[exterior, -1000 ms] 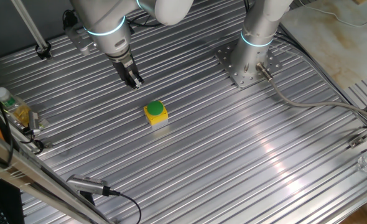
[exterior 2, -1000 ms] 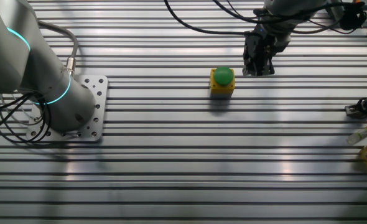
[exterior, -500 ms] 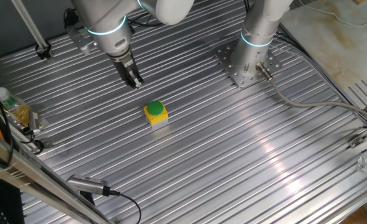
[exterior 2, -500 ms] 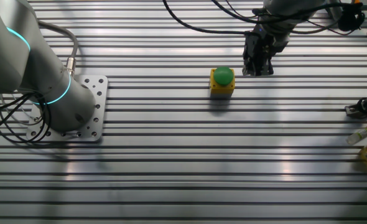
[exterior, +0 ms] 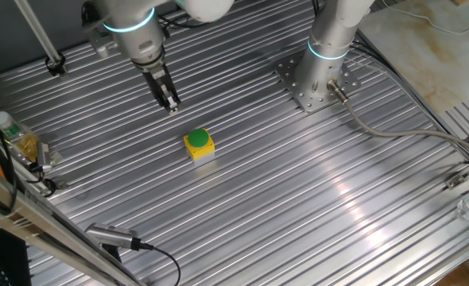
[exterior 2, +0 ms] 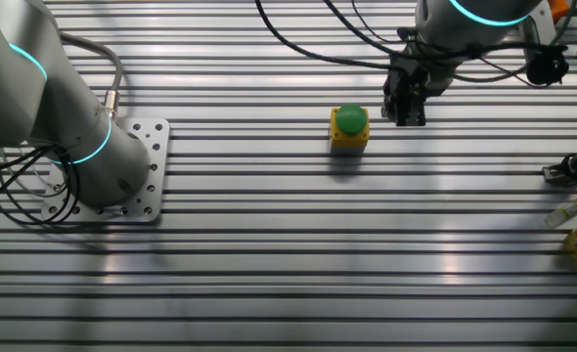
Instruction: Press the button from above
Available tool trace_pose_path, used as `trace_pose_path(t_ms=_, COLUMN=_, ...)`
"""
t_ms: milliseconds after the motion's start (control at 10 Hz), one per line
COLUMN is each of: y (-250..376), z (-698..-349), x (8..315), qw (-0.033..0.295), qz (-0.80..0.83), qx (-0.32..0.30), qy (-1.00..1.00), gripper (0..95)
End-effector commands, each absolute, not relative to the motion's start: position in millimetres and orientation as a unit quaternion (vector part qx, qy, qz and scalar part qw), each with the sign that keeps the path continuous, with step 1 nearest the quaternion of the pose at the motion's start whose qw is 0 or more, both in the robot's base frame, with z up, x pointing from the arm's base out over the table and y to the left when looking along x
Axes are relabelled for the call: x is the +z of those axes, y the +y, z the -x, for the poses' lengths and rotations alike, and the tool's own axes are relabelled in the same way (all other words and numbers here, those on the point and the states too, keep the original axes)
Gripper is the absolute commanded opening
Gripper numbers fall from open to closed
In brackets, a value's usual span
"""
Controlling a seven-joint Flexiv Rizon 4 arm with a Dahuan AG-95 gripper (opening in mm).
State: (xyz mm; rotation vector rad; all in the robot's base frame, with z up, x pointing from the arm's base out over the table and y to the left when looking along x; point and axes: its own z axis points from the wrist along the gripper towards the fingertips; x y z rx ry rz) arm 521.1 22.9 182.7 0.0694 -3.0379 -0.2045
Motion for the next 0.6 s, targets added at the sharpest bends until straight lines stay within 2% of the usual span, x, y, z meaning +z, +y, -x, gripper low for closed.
trace_pose_path(t_ms=100, y=22.1, z=-521.2, x=182.7, qw=0.047, qz=-0.034, qx=-0.047, qy=-0.997, gripper=0.0)
trace_pose_path(t_ms=600, y=19.6, z=-520.7, x=181.6, qw=0.046, qz=-0.043, qx=-0.03, qy=-0.998, gripper=0.0)
